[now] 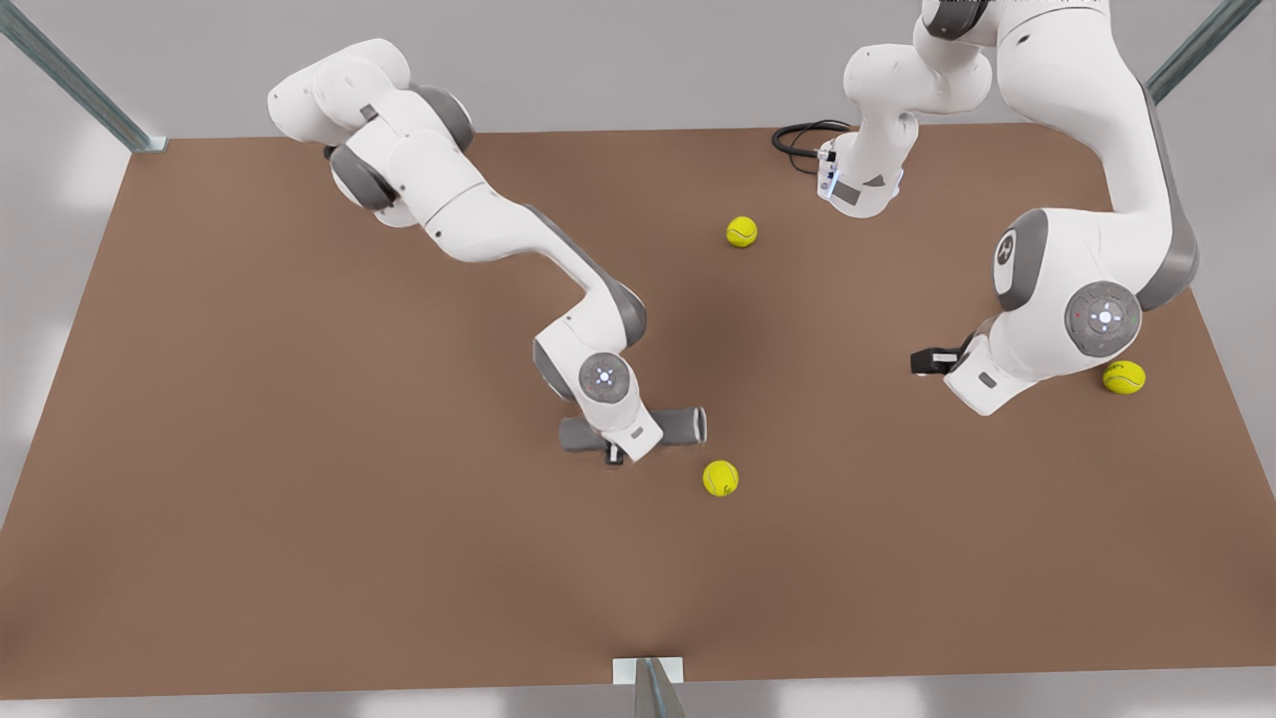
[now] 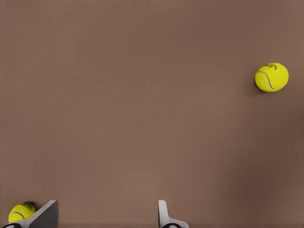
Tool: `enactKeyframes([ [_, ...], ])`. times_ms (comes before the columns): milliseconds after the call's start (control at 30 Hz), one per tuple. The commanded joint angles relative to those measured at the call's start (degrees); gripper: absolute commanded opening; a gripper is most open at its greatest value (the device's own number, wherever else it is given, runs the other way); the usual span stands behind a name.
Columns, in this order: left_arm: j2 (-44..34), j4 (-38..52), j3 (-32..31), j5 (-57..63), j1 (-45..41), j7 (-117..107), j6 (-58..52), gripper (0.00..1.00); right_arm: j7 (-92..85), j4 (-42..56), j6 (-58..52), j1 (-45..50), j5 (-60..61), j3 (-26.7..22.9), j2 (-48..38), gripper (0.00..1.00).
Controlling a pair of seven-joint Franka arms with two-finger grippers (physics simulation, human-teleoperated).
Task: Put the tennis tube upright
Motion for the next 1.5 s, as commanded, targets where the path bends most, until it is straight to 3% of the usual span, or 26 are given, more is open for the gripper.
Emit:
enactKeyframes([
  [0, 0.0, 0.0, 0.0, -0.02, 0.0, 0.0, 0.06, 1.0, 0.07, 0.0, 0.0, 0.14, -0.12, -0.09, -0.01, 0.77],
  [100, 0.0, 0.0, 0.0, 0.07, 0.0, 0.0, 0.06, 1.0, 0.07, 0.0, 0.35, 1.19, -0.56, -0.18, 0.43, 0.8],
  [167, 0.26, 0.0, 0.0, -0.02, 0.0, 0.0, 0.14, 1.0, 0.16, 0.0, 0.79, 1.72, -2.14, -0.44, 0.87, 0.89],
  [333, 0.79, 0.0, 0.0, 0.07, 0.0, 0.0, 0.58, 1.0, 1.39, 0.08, 2.46, 2.34, -4.95, -0.62, 2.46, 1.0],
  [633, 1.67, 0.44, 0.0, -1.43, 0.44, -0.09, 1.2, 1.0, 1.3, 0.26, 2.37, 2.25, -5.04, -0.7, 2.37, 1.0],
  [700, 1.58, 1.4, 0.0, -3.89, 0.35, -0.09, 1.46, 1.0, 1.47, 0.43, -2.26, 2.25, -3.99, -0.44, -0.35, 1.0],
  [767, 3.07, 1.67, -0.18, -17.73, -0.09, -0.96, 1.73, 1.0, 2.27, 0.44, -9.66, 1.98, -0.03, -0.26, -4.66, 1.0],
  [833, 10.27, 1.23, 0.0, -38.24, 2.11, -3.61, 1.55, 1.0, 4.1, 0.52, -12.92, 1.02, 1.38, -0.35, -8.09, 1.0],
  [867, 12.47, 1.14, 0.0, -41.42, 2.55, -1.94, 2.69, 1.0, 7.19, 0.61, -13.18, -2.31, 0.94, -0.27, -10.38, 1.0],
  [900, 13.53, -2.01, 0.0, -45.1, 2.46, -0.88, 7.25, 1.0, 6.04, 0.52, -13.36, -3.29, 0.68, -0.09, -14.41, 1.0],
  [967, 10.81, -15.98, 0.0, -56.27, 2.64, 10.89, 18.68, 1.0, 6.92, 0.0, -23.9, -9.43, 0.59, -0.44, -23.99, 1.0],
  [1033, 5.71, -26.88, -0.17, -61.89, 1.58, 18.62, 27.91, 1.0, 7.45, -2.1, -24.88, -15.68, 1.02, -0.09, -28.83, 1.0],
  [1067, 4.39, -30.76, -0.26, -64.88, -0.53, 22.32, 31.34, 1.0, 23.41, -8.87, -22.5, -17.44, 1.29, 0.17, -32.69, 1.0],
  [1100, 4.3, -32.52, -1.23, -65.94, -1.32, 23.99, 34.33, 1.0, 42.4, -13.53, -21.27, -22.53, 1.38, 5.53, -36.12, 1.0],
  [1133, 5.09, -32.61, -1.67, -66.99, -2.72, 25.22, 36.09, 1.0, 54.37, -15.99, -20.48, -25.26, 1.11, 7.47, -37.88, 1.0],
  [1167, 6.32, -32.61, -4.13, -69.01, -3.16, 26.8, 38.64, 1.0, 56.93, -18.63, -20.21, -29.3, 1.03, 7.82, -40.08, 1.0],
  [1200, 7.55, -32.61, -5.71, -71.21, -3.16, 30.4, 40.05, 1.0, 59.47, -22.67, -20.13, -35.89, 0.67, 12.91, -42.89, 1.0],
  [1233, 8.26, -32.61, -5.71, -71.56, -3.16, 33.04, 40.05, 1.0, 69.41, -24.52, -20.13, -36.69, 0.67, 13.71, -43.69, 1.0],
  [1300, 10.28, -32.52, -7.12, -74.99, -3.16, 38.93, 40.05, 1.0, 57.9, -23.82, -18.81, -38.01, 0.59, 13.36, -43.6, 1.0],
  [1467, 15.38, -30.85, -9.49, -77.98, -3.25, 44.12, 40.13, 1.0, 57.99, -22.24, -18.98, -38.18, -1.08, 13.36, -43.34, 1.0],
])
